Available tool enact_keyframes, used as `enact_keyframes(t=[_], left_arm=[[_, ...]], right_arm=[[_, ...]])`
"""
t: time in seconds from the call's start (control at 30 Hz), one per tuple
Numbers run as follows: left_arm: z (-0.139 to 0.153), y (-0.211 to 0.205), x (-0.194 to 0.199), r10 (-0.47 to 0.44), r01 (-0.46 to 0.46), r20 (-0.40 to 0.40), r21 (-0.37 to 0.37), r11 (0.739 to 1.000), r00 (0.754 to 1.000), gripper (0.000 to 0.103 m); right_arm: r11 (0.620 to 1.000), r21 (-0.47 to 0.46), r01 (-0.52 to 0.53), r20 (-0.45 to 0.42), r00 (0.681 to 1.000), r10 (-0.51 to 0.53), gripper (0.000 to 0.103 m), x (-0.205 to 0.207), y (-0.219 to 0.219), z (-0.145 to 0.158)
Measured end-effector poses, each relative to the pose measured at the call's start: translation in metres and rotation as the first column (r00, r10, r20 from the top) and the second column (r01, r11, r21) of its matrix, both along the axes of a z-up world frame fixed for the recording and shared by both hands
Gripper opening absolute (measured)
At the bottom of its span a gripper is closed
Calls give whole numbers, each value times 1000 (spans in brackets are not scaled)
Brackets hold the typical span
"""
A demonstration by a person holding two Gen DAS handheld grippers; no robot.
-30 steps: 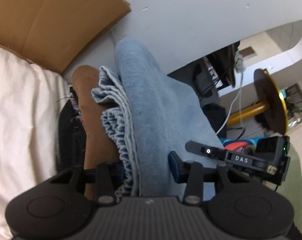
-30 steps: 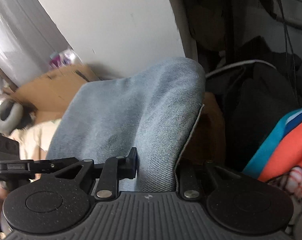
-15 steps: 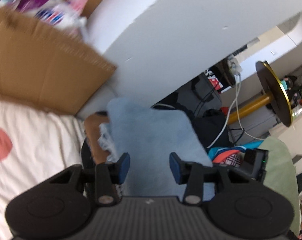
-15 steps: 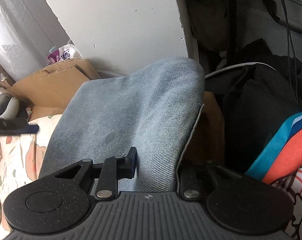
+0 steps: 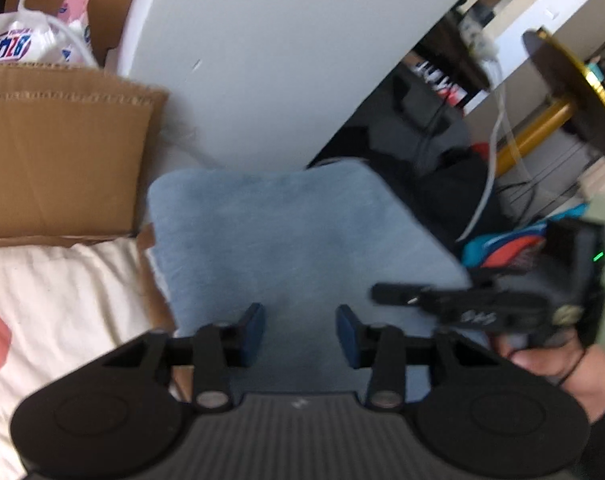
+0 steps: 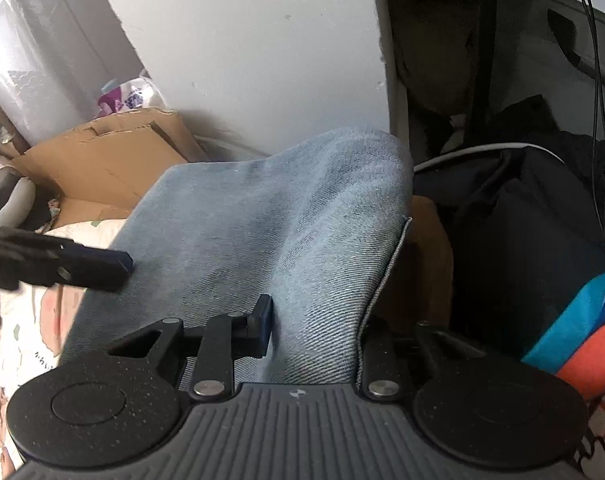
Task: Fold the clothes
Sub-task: 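Carry the jeans stack with both tools and lower it onto the brown cloth pile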
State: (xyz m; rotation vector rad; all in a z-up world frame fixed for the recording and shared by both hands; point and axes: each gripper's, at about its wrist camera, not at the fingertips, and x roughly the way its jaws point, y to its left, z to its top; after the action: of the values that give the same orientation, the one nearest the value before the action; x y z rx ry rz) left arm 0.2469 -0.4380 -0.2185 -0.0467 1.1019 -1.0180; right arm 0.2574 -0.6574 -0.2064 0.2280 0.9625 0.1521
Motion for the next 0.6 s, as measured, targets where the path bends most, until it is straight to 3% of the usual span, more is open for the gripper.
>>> enact_keyframes(t=[0.07, 0.2, 0.23, 0.33, 0.43, 0.6], left_arm=[[-7, -1, -1, 3, -3, 10, 11, 1000, 1000, 36], [-16, -1, 2, 23, -25, 27, 69, 997, 999, 6], [-17, -1, 4, 31, -33, 24, 80, 996, 999, 3], [-22, 1, 9, 47, -45, -20, 81, 996, 999, 3], [-18, -6, -2, 0, -9, 67, 133, 991, 998, 3], [-20, -7, -5, 0, -14, 91, 157, 988, 996, 3]], right_arm=[[1000, 4, 10, -13, 1000, -10, 33, 3, -1, -2], [999, -20, 34, -49, 998, -35, 44, 5, -1, -1], [999, -30, 40, -59, 997, -42, 46, 5, -1, -1], [997, -50, 57, -86, 994, -61, 46, 2, 1, 2], [993, -92, 71, -99, 992, -80, 51, -1, 4, 8], [974, -191, 121, -88, 986, -140, 55, -14, 4, 24]])
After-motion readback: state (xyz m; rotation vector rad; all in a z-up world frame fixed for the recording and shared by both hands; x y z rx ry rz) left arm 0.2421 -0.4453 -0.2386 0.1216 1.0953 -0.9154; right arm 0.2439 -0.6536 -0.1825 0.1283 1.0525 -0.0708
